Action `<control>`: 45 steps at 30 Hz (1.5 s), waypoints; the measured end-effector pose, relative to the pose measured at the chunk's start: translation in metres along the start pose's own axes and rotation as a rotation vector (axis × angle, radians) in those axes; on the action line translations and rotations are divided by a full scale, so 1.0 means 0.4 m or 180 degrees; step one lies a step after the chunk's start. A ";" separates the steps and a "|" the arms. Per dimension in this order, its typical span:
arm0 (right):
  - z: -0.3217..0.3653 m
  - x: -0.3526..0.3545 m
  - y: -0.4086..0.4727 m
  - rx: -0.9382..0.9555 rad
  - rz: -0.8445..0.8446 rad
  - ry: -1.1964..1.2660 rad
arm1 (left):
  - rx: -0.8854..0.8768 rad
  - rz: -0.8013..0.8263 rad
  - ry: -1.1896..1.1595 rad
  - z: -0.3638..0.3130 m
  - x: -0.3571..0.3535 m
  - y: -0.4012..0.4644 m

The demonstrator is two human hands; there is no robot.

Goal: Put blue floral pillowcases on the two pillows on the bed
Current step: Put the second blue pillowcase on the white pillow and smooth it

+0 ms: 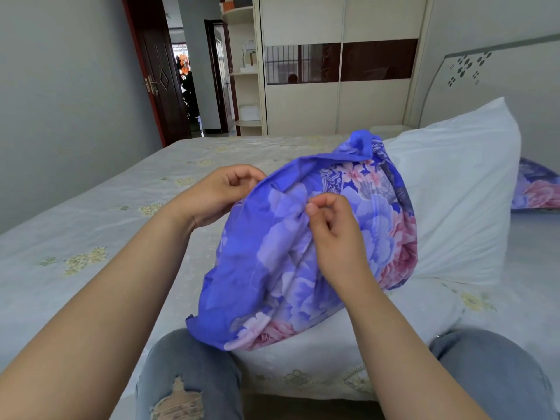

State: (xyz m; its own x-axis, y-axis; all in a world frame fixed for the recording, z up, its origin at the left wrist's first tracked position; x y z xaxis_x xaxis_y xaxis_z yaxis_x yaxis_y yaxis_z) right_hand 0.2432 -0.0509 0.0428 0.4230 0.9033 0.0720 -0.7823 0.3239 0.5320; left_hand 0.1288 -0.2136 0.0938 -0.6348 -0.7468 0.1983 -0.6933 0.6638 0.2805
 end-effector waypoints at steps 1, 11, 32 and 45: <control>0.002 -0.001 -0.008 0.0025 0.0104 0.0008 | 0.0024 0.0007 0.0003 0.005 0.003 -0.009; 0.047 -0.003 -0.027 0.0795 -0.0067 -0.1090 | -0.0644 -0.0888 0.1704 -0.038 -0.019 -0.011; 0.046 -0.008 0.003 -0.0521 0.0503 -0.0944 | 0.0231 -0.0629 0.1152 -0.033 0.005 -0.089; -0.021 0.003 -0.042 -0.0573 -0.0333 -0.1109 | 0.0992 0.0296 -0.0359 0.054 -0.083 -0.062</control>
State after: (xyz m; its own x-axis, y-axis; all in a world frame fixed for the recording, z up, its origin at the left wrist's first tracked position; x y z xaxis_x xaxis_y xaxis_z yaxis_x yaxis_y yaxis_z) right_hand 0.2530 -0.0530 0.0271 0.6100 0.7234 0.3234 -0.7814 0.4811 0.3975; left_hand 0.1597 -0.2045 0.0600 -0.7218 -0.6850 0.0995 -0.6906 0.7222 -0.0376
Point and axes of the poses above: each hand's wrist, its own y-axis towards the middle knuckle, its own x-axis out of the back of the hand, z = x × y, the point moved 1 cm from there along y, towards the middle knuckle, and after that the axes turned 3 degrees about -y, right-handed, at the moved point
